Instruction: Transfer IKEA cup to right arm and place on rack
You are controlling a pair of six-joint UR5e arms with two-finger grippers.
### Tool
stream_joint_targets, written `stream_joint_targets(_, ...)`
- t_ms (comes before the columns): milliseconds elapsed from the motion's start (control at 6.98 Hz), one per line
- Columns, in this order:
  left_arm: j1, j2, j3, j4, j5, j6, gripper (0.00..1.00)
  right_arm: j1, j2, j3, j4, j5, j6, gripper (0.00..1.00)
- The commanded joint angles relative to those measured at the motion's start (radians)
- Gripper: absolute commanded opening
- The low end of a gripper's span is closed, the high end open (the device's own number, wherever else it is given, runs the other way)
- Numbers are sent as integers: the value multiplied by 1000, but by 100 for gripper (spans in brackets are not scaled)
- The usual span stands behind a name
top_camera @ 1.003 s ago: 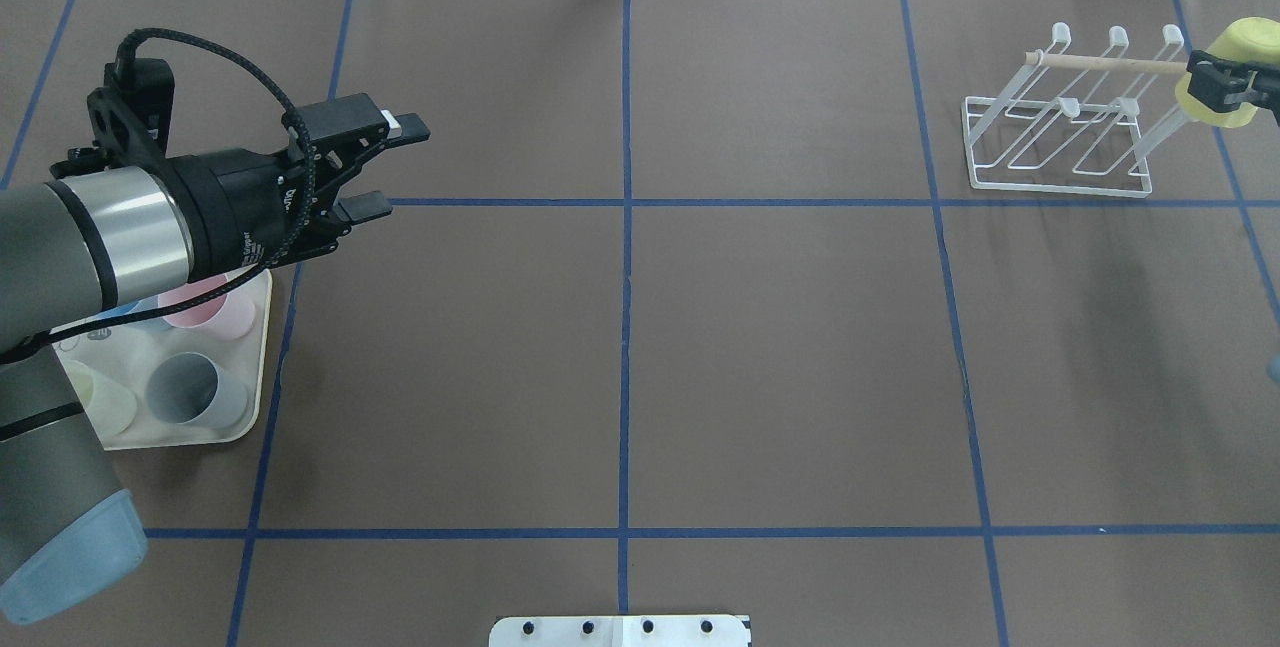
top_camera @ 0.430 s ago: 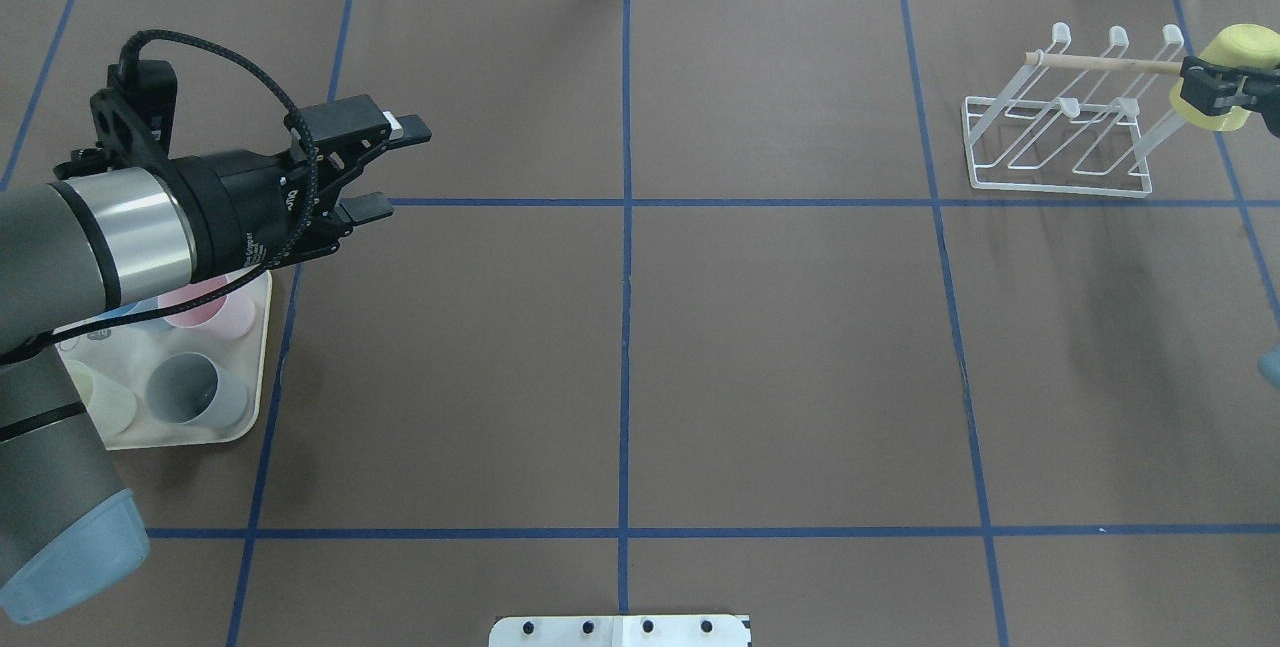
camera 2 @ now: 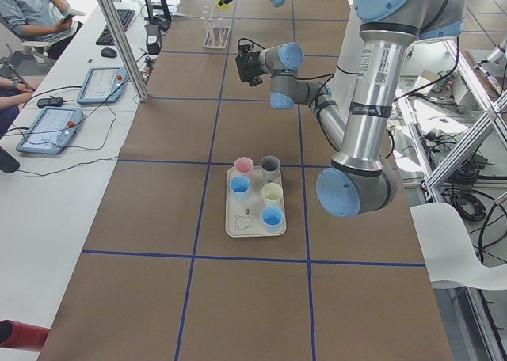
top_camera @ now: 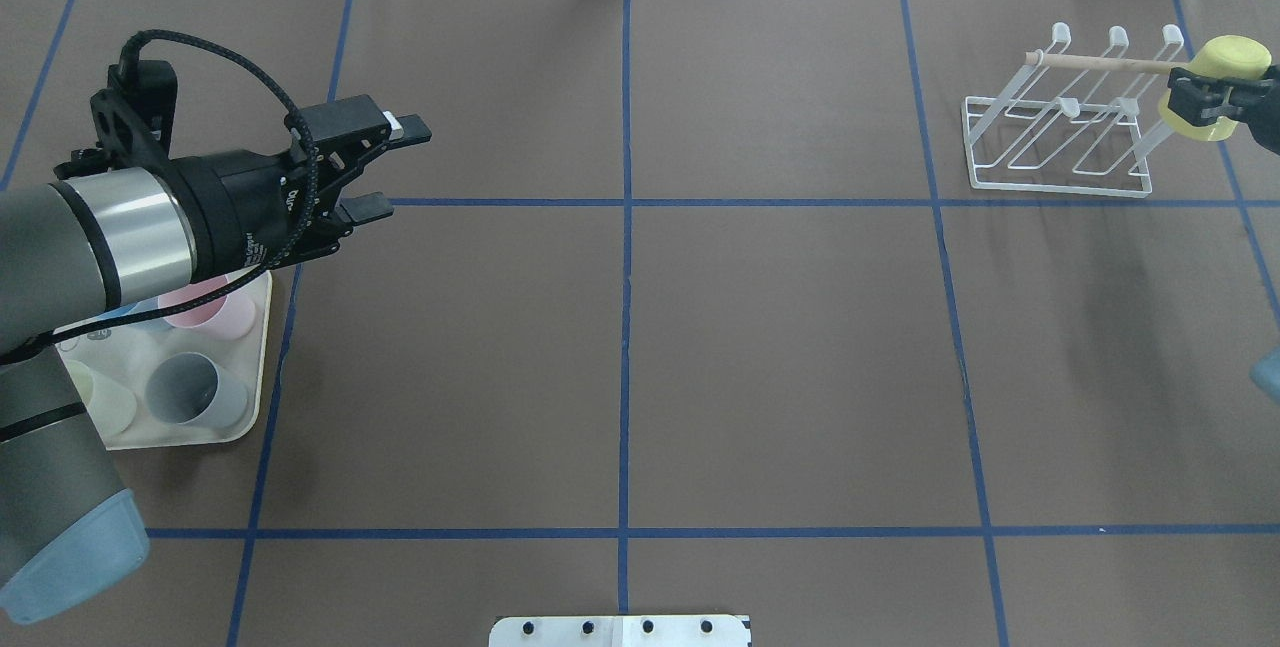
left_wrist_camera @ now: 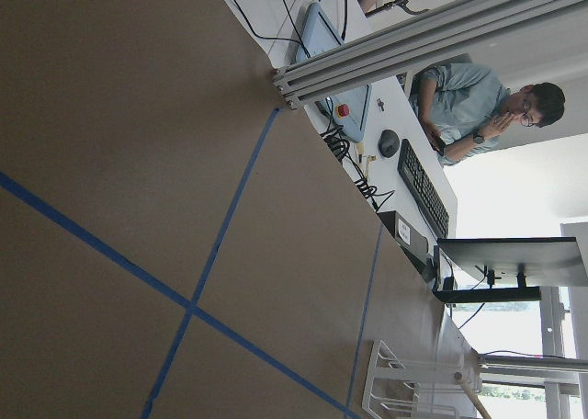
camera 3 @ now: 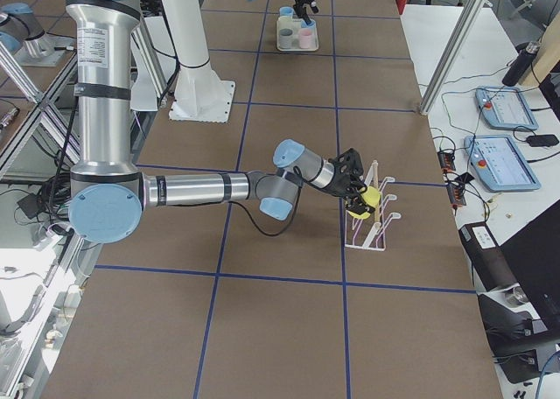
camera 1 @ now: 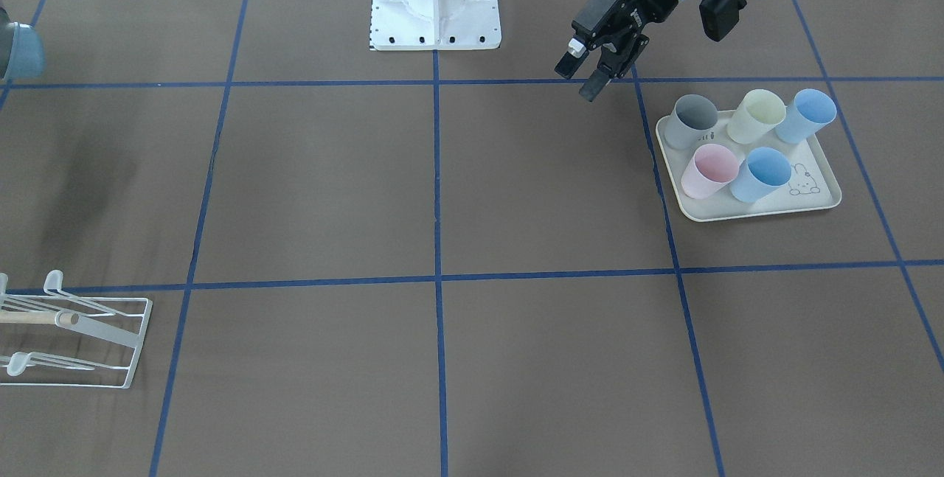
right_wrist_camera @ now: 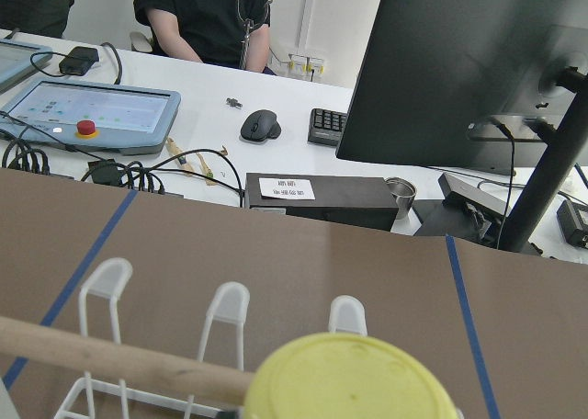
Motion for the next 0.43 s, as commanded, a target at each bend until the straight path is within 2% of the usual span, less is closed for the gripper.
stream_joint_targets(0,2,-2,1,0,0,-3,99,-4,-7,-7,0,-1,-2,0)
stream_joint_targets(286,3,-2,1,0,0,-3,99,-4,-11,-10,0,-1,-4,0)
